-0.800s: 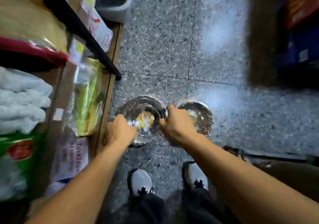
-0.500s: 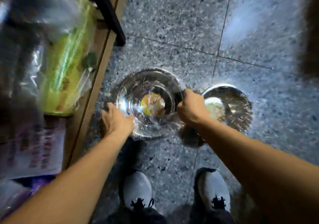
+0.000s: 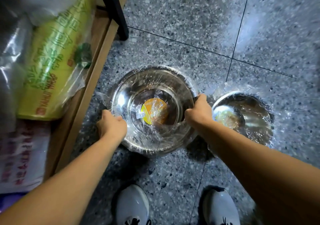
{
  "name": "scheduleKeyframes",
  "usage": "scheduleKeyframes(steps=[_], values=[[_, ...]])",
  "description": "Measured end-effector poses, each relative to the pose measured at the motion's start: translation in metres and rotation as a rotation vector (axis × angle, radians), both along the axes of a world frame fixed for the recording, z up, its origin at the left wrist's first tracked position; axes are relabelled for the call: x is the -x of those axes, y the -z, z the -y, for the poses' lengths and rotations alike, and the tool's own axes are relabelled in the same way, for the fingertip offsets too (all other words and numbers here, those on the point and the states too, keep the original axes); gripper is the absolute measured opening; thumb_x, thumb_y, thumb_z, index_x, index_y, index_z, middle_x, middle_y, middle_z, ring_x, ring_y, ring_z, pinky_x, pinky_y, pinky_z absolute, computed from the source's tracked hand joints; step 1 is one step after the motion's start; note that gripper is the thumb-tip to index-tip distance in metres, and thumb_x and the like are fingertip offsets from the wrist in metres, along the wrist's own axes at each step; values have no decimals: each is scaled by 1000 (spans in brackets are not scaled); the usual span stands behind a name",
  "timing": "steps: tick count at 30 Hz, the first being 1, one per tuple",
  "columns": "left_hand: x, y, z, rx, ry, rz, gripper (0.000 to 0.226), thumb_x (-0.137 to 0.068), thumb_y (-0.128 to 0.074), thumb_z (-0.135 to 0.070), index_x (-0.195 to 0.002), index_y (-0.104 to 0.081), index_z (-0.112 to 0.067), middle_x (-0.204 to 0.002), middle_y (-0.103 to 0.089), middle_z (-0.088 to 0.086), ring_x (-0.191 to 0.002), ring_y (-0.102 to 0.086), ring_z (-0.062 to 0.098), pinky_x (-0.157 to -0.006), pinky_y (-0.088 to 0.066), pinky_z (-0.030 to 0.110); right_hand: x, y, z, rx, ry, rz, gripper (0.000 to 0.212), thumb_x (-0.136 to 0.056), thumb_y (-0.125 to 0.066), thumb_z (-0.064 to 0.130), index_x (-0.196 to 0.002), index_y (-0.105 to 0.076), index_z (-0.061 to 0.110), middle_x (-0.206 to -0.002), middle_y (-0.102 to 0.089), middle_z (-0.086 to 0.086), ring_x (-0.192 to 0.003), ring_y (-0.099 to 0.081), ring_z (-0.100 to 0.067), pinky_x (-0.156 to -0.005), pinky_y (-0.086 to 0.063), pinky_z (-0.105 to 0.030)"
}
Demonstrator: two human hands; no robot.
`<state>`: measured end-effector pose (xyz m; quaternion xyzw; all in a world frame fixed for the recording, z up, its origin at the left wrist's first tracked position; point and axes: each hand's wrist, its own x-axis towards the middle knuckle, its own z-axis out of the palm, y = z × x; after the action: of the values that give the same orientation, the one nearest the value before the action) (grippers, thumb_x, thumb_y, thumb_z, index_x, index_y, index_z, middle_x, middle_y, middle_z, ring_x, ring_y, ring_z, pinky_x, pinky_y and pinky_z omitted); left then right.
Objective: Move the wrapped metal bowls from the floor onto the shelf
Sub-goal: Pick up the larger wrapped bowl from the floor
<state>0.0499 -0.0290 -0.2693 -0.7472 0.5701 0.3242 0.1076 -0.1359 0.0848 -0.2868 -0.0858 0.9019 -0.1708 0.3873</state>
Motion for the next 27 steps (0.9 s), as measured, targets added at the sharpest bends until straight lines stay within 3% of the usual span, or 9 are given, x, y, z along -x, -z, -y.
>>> scheduleKeyframes(steps=[5, 8, 11, 13, 15, 19, 21, 25, 27], values=[[0, -35, 3, 130, -56, -112, 16, -96, -50, -14, -105, -44, -2, -116, -57, 23, -84, -48, 30, -68, -34, 37, 9, -29, -2, 182, 132, 178, 29, -76, -55, 24, -95, -55, 3, -74, -54, -8, -65, -49, -22, -57, -37, -31], [1, -64, 10, 239, -43, -133, 26, -93, -55, -19, -104, -50, 4, -111, -58, 30, -98, -55, 41, -78, -40, 42, 17, -60, 1, 288, 250, 316, 38, -81, -54, 49, -81, -58, 10, -50, -49, 4, -51, -40, -17, -57, -32, -31], [7, -103, 16, 307, -88, -143, 27, -84, -65, -16, -98, -56, 6, -104, -63, 31, -97, -59, 43, -81, -44, 41, 28, -96, 7, 376, 401, 412, 68, -78, -53, 65, -94, -70, 1, -81, -72, -5, -74, -64, -24, -73, -51, -39], [16, -136, 19, 303, -132, -151, 25, -80, -67, -15, -94, -58, 4, -99, -64, 29, -90, -61, 41, -71, -41, 35, 37, -129, 13, 401, 443, 391, 68, -77, -52, 71, -89, -71, 6, -93, -76, -9, -89, -71, -30, -89, -55, -49], [27, -174, 23, 285, -172, -170, 24, -79, -67, -17, -92, -58, 1, -98, -65, 28, -88, -61, 41, -68, -41, 36, 48, -172, 21, 406, 425, 336, 71, -72, -50, 77, -85, -71, 10, -99, -75, -10, -92, -70, -32, -92, -54, -52], [53, -260, 31, 322, -179, -203, 32, -81, -65, -18, -105, -57, 2, -107, -64, 26, -96, -60, 42, -73, -45, 38, 74, -265, 30, 487, 441, 293, 78, -69, -55, 75, -98, -72, 5, -97, -73, -12, -86, -69, -33, -89, -54, -58], [65, -301, 33, 360, -152, -213, 39, -80, -65, -17, -112, -56, 4, -112, -63, 26, -100, -59, 42, -78, -47, 40, 85, -308, 33, 525, 445, 275, 74, -72, -55, 74, -97, -72, 6, -92, -74, -14, -79, -69, -32, -80, -56, -52], [86, -402, 39, 433, -145, -292, 29, -77, -62, -12, -101, -61, 3, -103, -66, 25, -93, -62, 40, -77, -50, 40, 109, -410, 38, 574, 427, 266, 73, -71, -56, 76, -92, -71, 8, -80, -67, -17, -68, -60, -29, -57, -45, -37], [92, -452, 41, 457, -139, -306, 25, -77, -60, -13, -98, -58, 1, -102, -65, 24, -90, -61, 39, -78, -52, 41, 117, -460, 39, 604, 406, 260, 72, -73, -56, 75, -92, -72, 8, -80, -69, -15, -66, -65, -32, -54, -52, -40]])
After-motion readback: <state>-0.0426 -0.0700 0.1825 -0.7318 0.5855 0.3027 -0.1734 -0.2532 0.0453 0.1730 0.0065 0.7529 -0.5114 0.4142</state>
